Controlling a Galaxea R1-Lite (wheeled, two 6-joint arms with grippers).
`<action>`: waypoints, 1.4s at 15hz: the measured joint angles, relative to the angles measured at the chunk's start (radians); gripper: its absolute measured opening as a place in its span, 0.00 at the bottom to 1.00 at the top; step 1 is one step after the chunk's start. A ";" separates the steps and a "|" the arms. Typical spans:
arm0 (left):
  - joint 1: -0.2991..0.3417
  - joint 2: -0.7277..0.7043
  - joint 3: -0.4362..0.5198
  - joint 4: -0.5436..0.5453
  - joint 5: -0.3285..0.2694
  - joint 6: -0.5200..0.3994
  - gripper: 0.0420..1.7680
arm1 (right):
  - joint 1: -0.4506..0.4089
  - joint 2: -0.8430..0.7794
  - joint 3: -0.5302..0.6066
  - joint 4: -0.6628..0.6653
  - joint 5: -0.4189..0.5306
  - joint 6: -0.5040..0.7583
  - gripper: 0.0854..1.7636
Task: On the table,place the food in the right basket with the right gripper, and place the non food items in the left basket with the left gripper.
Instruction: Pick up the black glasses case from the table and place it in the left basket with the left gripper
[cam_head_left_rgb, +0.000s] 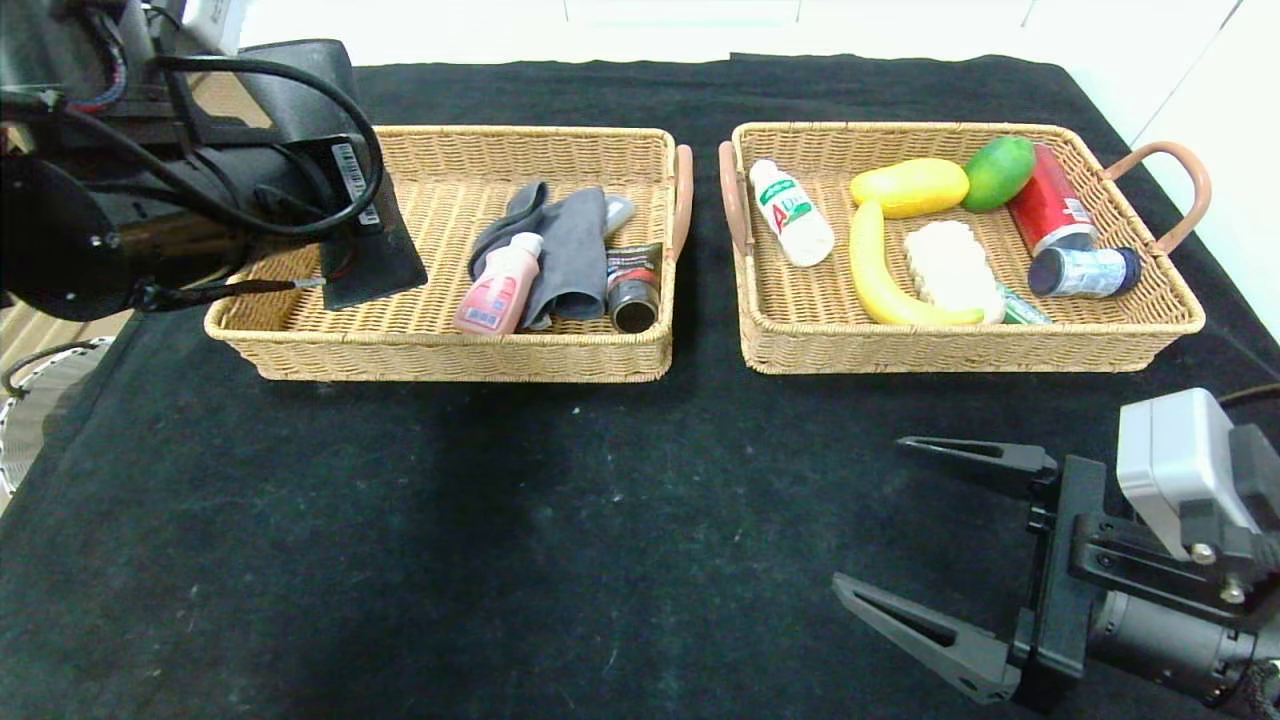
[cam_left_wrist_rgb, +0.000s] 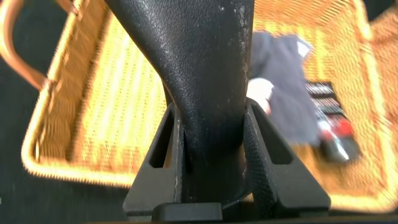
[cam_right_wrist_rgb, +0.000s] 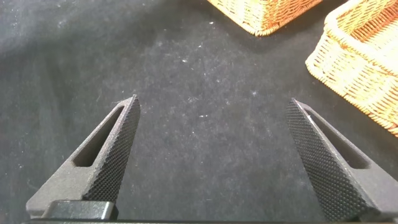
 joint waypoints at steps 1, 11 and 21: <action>0.008 0.024 -0.024 -0.012 0.003 0.003 0.33 | 0.000 -0.001 0.000 0.000 0.000 0.001 0.97; 0.069 0.210 -0.179 -0.024 0.012 0.002 0.32 | -0.001 -0.011 -0.001 0.000 0.000 0.001 0.97; 0.062 0.235 -0.177 -0.024 0.028 0.003 0.70 | -0.008 -0.024 -0.003 0.000 0.000 0.001 0.97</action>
